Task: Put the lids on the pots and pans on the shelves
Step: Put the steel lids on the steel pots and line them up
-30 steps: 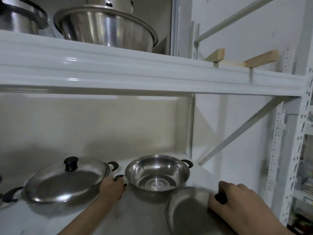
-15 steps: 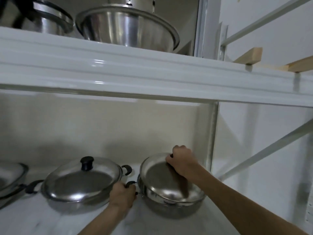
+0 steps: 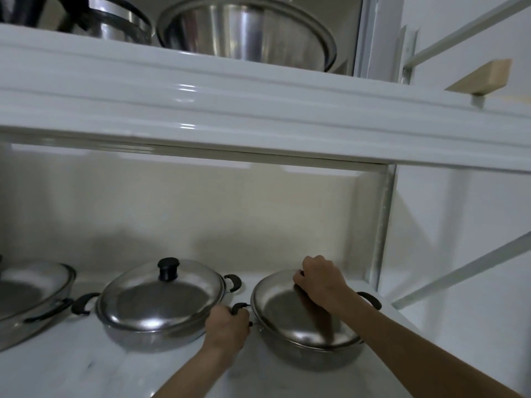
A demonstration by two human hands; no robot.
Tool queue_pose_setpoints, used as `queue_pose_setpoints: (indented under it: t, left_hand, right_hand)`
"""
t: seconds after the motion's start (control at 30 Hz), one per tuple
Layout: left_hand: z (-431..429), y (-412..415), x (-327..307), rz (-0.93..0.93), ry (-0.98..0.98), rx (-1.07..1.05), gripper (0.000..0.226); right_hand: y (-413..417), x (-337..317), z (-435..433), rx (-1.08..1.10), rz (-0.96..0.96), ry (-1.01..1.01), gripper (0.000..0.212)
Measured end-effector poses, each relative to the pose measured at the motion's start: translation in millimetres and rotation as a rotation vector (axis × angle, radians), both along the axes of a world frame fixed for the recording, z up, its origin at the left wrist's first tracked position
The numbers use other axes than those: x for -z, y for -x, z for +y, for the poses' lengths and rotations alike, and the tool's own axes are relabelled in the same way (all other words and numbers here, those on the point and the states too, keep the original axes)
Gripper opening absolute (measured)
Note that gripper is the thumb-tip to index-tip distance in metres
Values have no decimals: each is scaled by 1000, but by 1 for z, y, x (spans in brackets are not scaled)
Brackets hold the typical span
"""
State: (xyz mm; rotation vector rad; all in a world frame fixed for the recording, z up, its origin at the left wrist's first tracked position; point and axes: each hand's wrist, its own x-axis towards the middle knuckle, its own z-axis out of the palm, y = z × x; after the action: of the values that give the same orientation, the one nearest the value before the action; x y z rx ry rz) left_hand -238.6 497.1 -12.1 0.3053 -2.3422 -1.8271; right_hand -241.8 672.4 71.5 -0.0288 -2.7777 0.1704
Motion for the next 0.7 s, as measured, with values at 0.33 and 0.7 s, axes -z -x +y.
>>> queue_pose_setpoints:
  t: [0.33,0.7]
  left_hand:
    - [-5,-1,4,34,6,33,44]
    - [-41,-126,-34,77,29,313,43]
  right_hand:
    - [-3,0,-2,27,-47,-112,37]
    - [-143,-8,6,123,123,10,54]
